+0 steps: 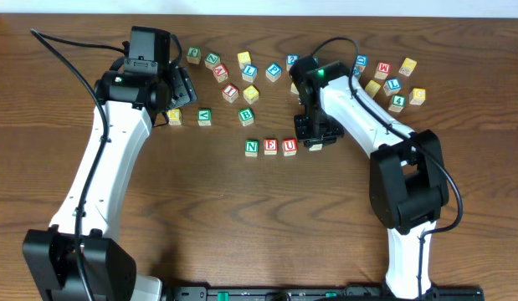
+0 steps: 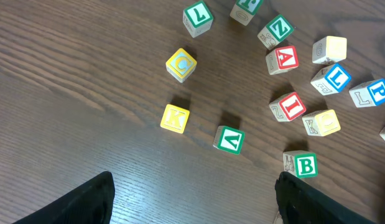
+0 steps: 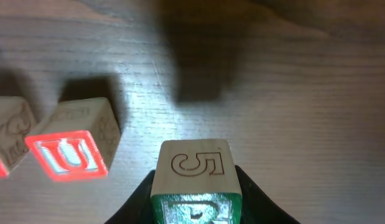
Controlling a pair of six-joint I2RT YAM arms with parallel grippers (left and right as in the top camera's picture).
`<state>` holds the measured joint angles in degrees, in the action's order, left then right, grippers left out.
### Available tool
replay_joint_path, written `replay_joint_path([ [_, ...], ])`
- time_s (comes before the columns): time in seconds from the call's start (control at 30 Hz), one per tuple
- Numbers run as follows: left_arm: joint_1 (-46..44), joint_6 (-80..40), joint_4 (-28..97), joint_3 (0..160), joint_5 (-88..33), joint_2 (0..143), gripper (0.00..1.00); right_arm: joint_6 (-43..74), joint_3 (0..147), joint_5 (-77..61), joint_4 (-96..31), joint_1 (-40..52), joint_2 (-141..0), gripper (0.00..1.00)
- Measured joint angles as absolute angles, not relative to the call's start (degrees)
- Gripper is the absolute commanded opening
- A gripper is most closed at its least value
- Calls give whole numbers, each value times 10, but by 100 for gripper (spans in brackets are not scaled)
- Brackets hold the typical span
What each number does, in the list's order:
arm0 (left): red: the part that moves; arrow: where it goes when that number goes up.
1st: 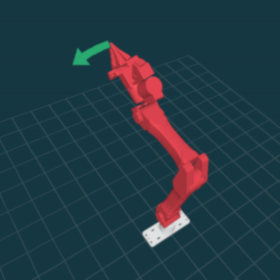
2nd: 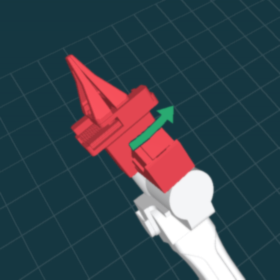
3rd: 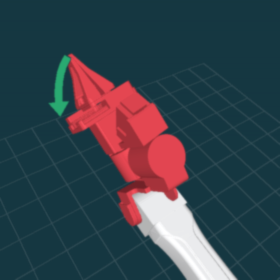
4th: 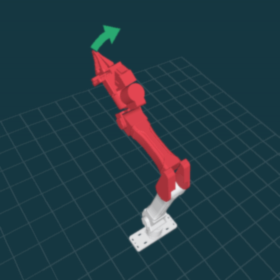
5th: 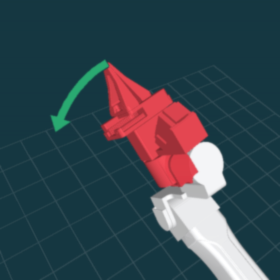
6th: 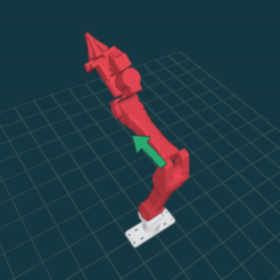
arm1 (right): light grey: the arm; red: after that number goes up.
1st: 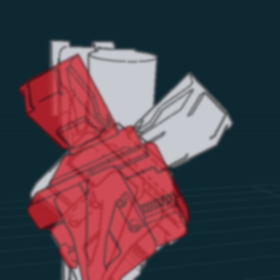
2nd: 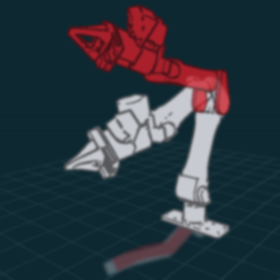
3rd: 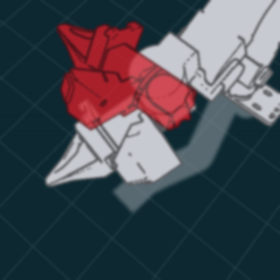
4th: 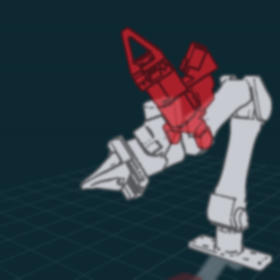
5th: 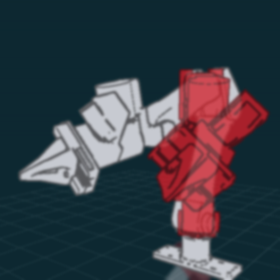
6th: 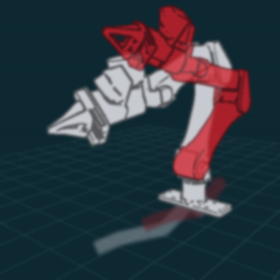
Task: Spell out NEURIPS
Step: 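Carry the R block and lower it right of the U block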
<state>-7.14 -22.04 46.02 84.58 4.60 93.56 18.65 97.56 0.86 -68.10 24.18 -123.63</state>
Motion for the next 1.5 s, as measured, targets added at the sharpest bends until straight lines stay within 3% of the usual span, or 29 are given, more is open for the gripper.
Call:
replay_joint_path([
  [0.57, -71, -220, 460, 846, 46, 936, 81, 198, 915, 9, -584, 242, -1236, 30],
  [1.5, -71, -220, 460, 846, 46, 936, 81, 200, 906, -11, -575, 246, -1236, 31],
])
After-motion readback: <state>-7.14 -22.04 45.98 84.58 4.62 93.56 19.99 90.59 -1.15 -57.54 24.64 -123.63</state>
